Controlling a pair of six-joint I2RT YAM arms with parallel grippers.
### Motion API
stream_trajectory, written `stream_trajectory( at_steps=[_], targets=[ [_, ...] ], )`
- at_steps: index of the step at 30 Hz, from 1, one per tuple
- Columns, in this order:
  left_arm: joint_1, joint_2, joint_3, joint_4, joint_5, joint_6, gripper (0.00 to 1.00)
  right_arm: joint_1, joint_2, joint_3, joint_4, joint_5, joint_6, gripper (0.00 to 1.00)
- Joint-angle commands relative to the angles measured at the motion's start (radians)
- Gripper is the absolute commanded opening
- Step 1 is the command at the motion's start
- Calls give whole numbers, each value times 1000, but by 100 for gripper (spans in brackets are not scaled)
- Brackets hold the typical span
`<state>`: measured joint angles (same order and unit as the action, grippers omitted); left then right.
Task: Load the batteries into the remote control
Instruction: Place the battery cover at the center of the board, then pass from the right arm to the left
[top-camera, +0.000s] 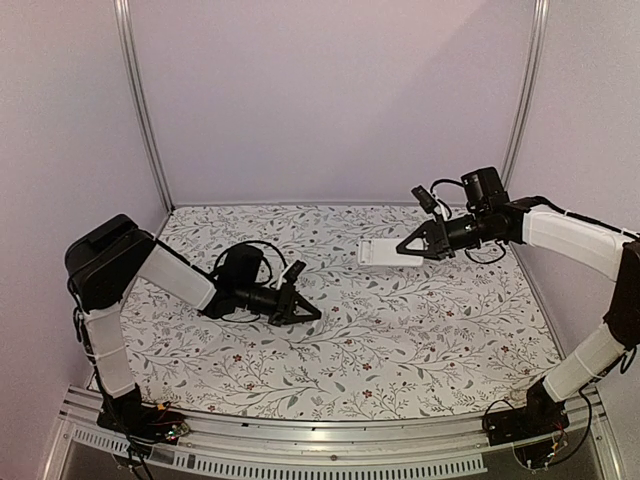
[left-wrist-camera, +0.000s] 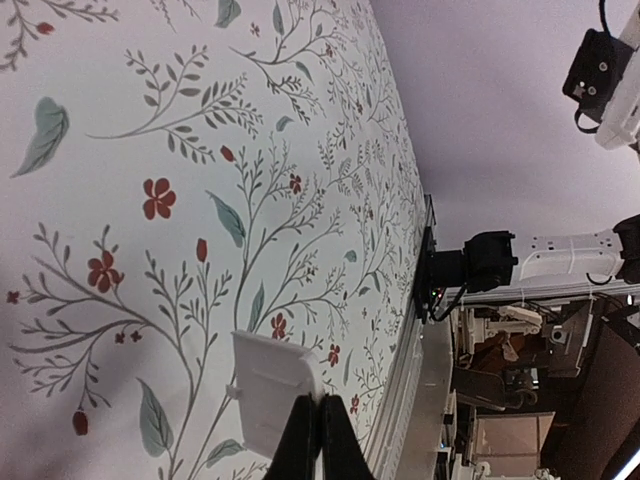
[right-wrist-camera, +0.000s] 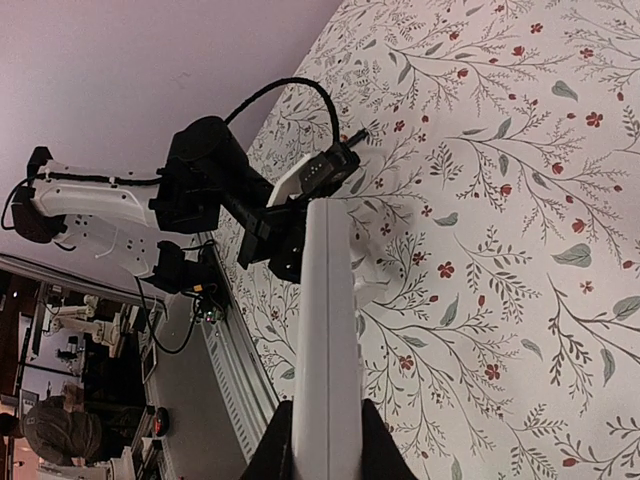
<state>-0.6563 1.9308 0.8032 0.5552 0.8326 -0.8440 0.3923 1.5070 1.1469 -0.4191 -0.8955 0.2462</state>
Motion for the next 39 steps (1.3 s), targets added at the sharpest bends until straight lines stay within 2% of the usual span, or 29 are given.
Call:
stream_trajectory(
  at_steps=[1, 12, 15, 24, 29, 31, 32, 35, 39],
  targets=[
    [4, 16, 0, -4, 6, 10, 0, 23, 11, 27, -54, -32, -52, 0],
    [11, -42, 46, -301, -169, 178, 12, 38, 25, 30, -75, -48, -67, 0],
    [17, -70, 51, -344, -209, 198, 20, 44, 21, 26, -80, -52, -74, 0],
    [18, -234, 55, -428, -360, 298, 59, 60, 1, -12, -64, -67, -74, 0],
    [9, -389, 16, -342, -360, 406, 71, 100, 16, 20, -124, -66, -115, 0],
    [-15, -469, -14, -305, -392, 485, 96, 121, 27, 37, -156, -66, -144, 0],
    [-27, -499, -25, -290, -403, 522, 99, 133, 34, 46, -177, -64, -156, 0],
    [-38, -520, -11, -278, -332, 597, 99, 168, 49, 77, -234, -61, -209, 0],
    [-69, -448, 108, -427, -153, 676, 86, 224, 66, 129, -335, -35, -300, 0]
  ],
)
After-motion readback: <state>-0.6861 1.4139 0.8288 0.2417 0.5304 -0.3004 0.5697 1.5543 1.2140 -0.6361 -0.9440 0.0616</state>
